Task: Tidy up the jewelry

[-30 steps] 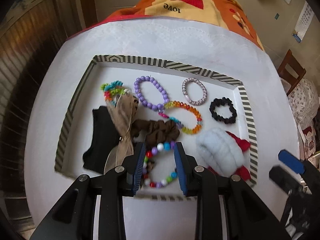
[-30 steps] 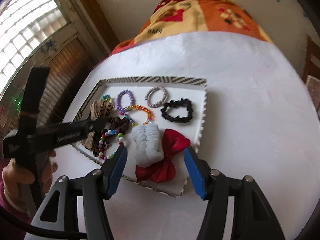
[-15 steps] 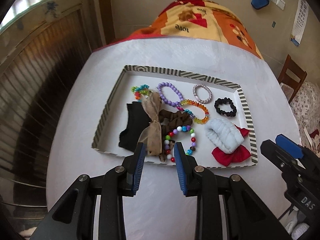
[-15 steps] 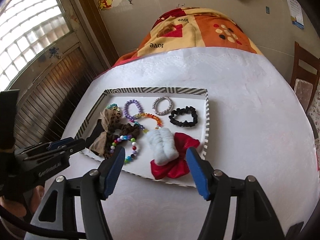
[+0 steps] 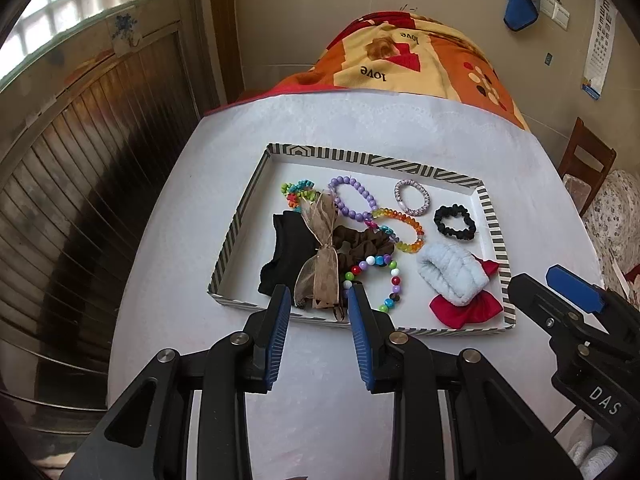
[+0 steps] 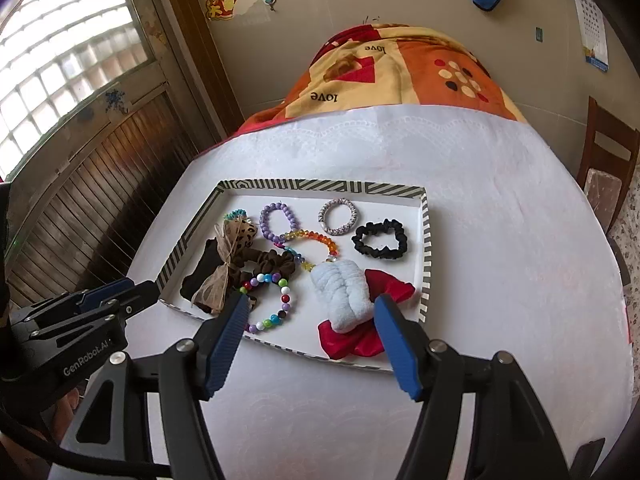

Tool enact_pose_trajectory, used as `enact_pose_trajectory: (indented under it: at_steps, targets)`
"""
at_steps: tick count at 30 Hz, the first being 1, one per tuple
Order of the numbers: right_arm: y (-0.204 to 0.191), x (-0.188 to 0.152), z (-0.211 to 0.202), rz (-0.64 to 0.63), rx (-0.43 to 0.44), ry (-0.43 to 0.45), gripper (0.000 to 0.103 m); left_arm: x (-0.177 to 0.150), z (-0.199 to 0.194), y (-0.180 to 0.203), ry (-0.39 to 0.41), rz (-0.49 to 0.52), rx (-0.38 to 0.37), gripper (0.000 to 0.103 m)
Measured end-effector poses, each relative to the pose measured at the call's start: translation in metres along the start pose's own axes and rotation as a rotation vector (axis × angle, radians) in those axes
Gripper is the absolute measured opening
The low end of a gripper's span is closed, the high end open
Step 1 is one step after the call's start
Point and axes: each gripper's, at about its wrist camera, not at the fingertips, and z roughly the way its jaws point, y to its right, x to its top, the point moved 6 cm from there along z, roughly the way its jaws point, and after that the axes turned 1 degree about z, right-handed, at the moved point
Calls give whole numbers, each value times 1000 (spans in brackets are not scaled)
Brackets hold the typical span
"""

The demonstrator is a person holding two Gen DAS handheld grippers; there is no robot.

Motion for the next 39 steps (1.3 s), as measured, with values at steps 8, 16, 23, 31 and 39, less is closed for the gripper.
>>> enact_pose_trajectory:
  at_steps: [8, 16, 23, 31, 39]
  targets:
    - [-1, 1, 2, -3, -9, -3, 69, 2, -2, 1, 6, 0, 4, 7]
    - [1, 5, 5, -4, -15, -7, 69, 4, 0, 0, 9, -3, 9, 7]
    - [0, 5, 5, -4, -16, -6, 69, 7, 0, -1, 17, -2, 18, 7]
    - [1, 6, 9, -4, -14, -19, 69, 7, 0, 1, 16, 1, 20, 7]
    - [2, 6, 11, -5, -11, -22, 69, 7, 1, 0, 14, -3, 25, 7]
